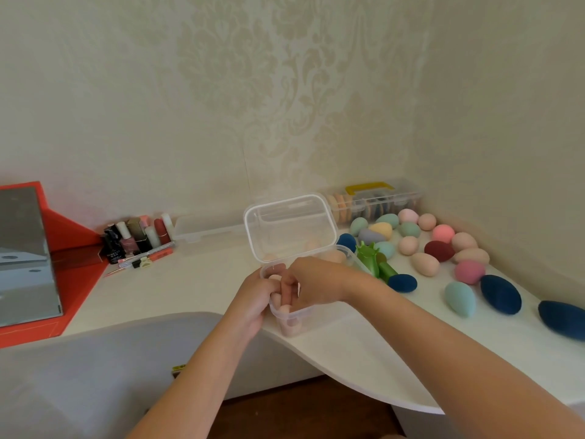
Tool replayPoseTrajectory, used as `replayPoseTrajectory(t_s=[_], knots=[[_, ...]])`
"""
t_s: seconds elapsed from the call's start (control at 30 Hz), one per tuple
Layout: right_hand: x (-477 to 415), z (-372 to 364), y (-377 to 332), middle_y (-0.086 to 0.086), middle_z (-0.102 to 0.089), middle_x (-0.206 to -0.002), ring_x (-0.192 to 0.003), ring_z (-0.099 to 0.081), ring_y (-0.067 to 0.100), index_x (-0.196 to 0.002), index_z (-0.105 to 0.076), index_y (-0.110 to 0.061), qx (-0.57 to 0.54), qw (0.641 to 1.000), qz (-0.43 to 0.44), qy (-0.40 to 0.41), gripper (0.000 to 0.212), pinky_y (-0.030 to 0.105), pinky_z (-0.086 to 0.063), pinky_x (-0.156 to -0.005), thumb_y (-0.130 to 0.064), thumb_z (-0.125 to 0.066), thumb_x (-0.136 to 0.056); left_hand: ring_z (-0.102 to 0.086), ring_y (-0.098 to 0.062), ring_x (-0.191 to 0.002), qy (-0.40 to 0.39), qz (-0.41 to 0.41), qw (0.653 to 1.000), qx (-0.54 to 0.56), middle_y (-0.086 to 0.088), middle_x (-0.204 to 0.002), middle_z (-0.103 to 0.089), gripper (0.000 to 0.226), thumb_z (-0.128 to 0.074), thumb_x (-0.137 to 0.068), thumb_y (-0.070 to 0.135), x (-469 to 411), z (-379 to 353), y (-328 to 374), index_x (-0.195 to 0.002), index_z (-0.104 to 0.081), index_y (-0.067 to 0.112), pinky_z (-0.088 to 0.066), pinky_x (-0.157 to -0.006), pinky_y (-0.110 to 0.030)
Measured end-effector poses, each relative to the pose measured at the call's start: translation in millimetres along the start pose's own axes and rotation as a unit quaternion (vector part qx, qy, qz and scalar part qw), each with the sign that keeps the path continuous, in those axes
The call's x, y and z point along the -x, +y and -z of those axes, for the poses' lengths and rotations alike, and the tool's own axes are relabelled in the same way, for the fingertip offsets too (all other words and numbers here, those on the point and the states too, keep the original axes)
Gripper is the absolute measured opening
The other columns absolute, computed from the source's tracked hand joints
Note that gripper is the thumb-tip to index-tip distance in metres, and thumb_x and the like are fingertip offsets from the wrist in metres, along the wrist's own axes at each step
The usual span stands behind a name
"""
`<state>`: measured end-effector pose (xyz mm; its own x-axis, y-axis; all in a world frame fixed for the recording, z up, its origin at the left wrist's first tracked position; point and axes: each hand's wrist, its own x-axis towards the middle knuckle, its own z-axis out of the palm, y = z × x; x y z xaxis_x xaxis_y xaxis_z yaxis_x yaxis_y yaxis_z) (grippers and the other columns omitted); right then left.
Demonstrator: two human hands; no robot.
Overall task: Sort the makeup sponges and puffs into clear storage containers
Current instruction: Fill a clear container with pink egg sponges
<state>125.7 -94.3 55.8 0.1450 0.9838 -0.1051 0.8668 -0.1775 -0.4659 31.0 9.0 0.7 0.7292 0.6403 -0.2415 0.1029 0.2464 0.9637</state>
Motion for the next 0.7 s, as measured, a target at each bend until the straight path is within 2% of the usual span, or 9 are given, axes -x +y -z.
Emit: replayPoseTrajectory(t_s=[0.07, 0.2, 0.27, 0.37, 0.43, 0.5, 0.57, 0.63, 0.7], knots=[[-3, -3, -2, -0.01, -0.043, -0.055, -0.053, -0.04, 0.007, -0.058, -0.034, -0.035, 0.037, 0.999, -0.017, 0.006, 0.041, 0.013, -0.03, -0.05, -0.019, -0.061, -0.085, -0.064, -0.024, -0.083, 0.001, 0.002, 1.0, 0.002, -0.015, -0.096, -0.065, 0.052, -0.046, -0.063, -0.007, 0, 0, 1, -0.113, -0.06, 0.002, -0.05, -0.068, -0.029], [-14, -9, 6, -0.003, -0.041, -0.062, -0.062, -0.041, 0.016, -0.068, -0.043, -0.015, 0.047, 0.996, -0.067, -0.039, 0.032, 0.025, -0.031, -0.057, -0.027, -0.071, -0.078, -0.062, -0.019, -0.071, -0.021, 0.008, 1.0, 0.008, -0.007, -0.075, -0.064, 0.048, -0.05, -0.063, -0.009, 0, 1, 2, -0.109, -0.057, 0.003, -0.047, -0.064, -0.027], [-15, -7, 9, -0.004, -0.045, -0.067, -0.069, -0.044, 0.016, -0.074, -0.048, -0.016, 0.031, 0.995, -0.069, -0.059, 0.03, 0.025, -0.033, -0.06, -0.03, -0.074, -0.076, -0.062, -0.019, -0.08, -0.01, 0.009, 1.0, 0.014, -0.006, -0.085, -0.063, 0.042, -0.049, -0.069, -0.014, 0, 0, 4, -0.104, -0.059, 0.007, -0.048, -0.07, -0.027], [-8, 5, 13, -0.005, -0.056, -0.081, -0.076, -0.051, 0.013, -0.088, -0.058, -0.019, -0.001, 0.995, -0.054, -0.086, 0.02, 0.023, -0.04, -0.069, -0.029, -0.073, -0.078, -0.061, -0.023, -0.096, -0.007, 0.009, 1.0, 0.016, -0.007, -0.103, -0.062, 0.046, -0.056, -0.059, -0.011, 0, 0, 5, -0.1, -0.061, 0.01, -0.048, -0.083, -0.031], [3, 20, 15, -0.002, -0.063, -0.092, -0.078, -0.06, 0.011, -0.099, -0.063, -0.014, -0.069, 0.992, -0.055, -0.093, 0.023, 0.019, -0.047, -0.073, -0.022, -0.073, -0.08, -0.059, -0.022, -0.1, -0.007, 0.007, 1.0, 0.001, -0.006, -0.108, -0.062, 0.049, -0.058, -0.052, -0.003, 0, 0, 5, -0.098, -0.063, 0.012, -0.046, -0.087, -0.032], [17, 38, 17, 0.0, -0.067, -0.091, -0.073, -0.065, 0.01, -0.1, -0.066, -0.008, -0.164, 0.985, -0.045, -0.036, 0.024, 0.018, -0.053, -0.07, -0.018, -0.074, -0.08, -0.057, -0.018, -0.095, -0.005, 0.004, 1.0, -0.002, -0.003, -0.107, -0.062, 0.048, -0.057, -0.05, 0.001, -1, 0, 4, -0.096, -0.064, 0.013, -0.044, -0.081, -0.028], [31, 57, 23, 0.001, -0.069, -0.081, -0.066, -0.064, 0.01, -0.092, -0.068, -0.006, -0.224, 0.97, -0.044, 0.081, 0.016, 0.02, -0.053, -0.064, -0.019, -0.071, -0.083, -0.057, -0.014, -0.089, -0.009, -0.003, 1.0, 0.006, -0.001, -0.103, -0.062, 0.046, -0.056, -0.05, 0.001, 0, -1, 3, -0.094, -0.064, 0.013, -0.043, -0.076, -0.025], [43, 71, 41, 0.001, -0.067, -0.072, -0.06, -0.059, 0.011, -0.081, -0.066, -0.01, -0.235, 0.947, -0.09, 0.199, 0.013, 0.022, -0.05, -0.06, -0.022, -0.069, -0.085, -0.057, -0.012, -0.086, -0.012, -0.006, 1.0, 0.01, 0.0, -0.101, -0.062, 0.046, -0.056, -0.05, 0.001, 0, -1, 3, -0.093, -0.064, 0.013, -0.043, -0.073, -0.024], [52, 80, 66, 0.002, -0.065, -0.072, -0.061, -0.057, 0.014, -0.077, -0.063, -0.011, -0.18, 0.922, -0.175, 0.295, 0.016, 0.024, -0.048, -0.061, -0.023, -0.065, -0.087, -0.057, -0.011, -0.085, -0.017, -0.009, 1.0, 0.009, 0.0, -0.1, -0.062, 0.046, -0.055, -0.05, 0.001, -1, -1, 3, -0.093, -0.064, 0.012, -0.043, -0.072, -0.023]])
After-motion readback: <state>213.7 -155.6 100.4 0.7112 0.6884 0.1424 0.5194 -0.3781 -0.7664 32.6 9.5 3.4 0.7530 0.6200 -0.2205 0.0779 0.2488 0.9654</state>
